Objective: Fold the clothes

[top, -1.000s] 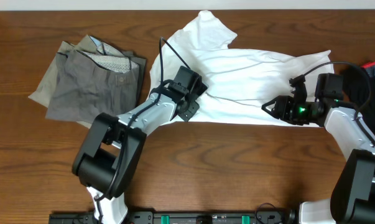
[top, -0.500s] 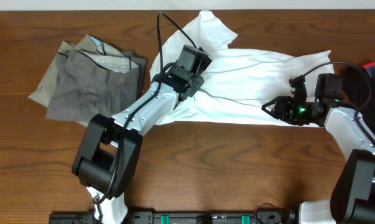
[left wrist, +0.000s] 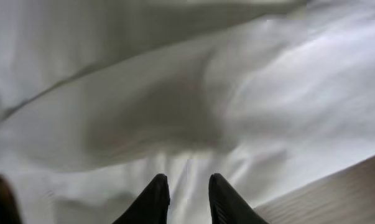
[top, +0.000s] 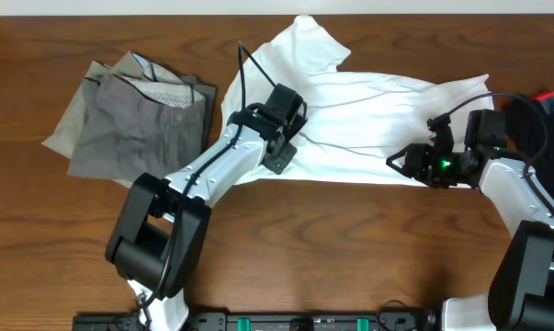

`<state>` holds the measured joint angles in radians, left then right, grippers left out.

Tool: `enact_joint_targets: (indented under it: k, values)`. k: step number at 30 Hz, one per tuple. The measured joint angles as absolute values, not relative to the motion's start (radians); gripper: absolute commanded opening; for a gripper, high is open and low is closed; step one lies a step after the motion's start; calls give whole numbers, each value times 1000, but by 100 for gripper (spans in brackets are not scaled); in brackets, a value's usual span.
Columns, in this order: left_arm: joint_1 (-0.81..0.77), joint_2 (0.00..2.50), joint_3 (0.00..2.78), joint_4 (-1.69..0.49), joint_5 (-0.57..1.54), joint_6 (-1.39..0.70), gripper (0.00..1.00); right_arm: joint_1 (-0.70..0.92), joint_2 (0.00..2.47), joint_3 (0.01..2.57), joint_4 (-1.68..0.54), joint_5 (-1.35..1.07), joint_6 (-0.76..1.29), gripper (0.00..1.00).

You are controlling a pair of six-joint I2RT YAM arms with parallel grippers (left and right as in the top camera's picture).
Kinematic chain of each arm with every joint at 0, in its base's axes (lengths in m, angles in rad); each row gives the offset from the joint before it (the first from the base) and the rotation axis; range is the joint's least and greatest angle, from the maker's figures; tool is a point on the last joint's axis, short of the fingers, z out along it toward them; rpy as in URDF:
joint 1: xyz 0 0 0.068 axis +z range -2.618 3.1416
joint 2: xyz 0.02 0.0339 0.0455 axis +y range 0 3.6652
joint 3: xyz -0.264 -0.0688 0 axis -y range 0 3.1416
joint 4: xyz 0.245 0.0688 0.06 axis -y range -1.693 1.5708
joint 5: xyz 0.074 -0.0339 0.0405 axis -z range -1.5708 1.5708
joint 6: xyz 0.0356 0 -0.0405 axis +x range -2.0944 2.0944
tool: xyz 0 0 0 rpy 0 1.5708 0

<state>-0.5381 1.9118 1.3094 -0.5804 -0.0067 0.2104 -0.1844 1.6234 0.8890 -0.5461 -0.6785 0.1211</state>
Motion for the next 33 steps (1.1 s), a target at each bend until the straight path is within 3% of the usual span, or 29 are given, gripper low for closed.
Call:
enact_joint_targets:
  k: [7, 11, 21, 25, 29, 33]
  values:
    - [-545, 1916, 1271, -495, 20, 270, 30, -184, 1623, 889, -545, -677, 121, 51]
    - [-545, 1935, 1270, -450, 23, 305, 37, -184, 1623, 889, -545, -677, 121, 51]
    - [-545, 1943, 1268, -375, 22, 329, 37, -184, 1623, 889, -545, -677, 121, 50]
    - [-545, 1959, 1268, -348, 20, 343, 27, -184, 1623, 889, -545, -677, 121, 50]
    - [-545, 1993, 1268, -338, 19, 348, 6, -184, 1623, 889, -545, -676, 121, 50]
    - [-546, 2003, 1268, -336, -12, 360, 6, -184, 1623, 889, -545, -676, 121, 50]
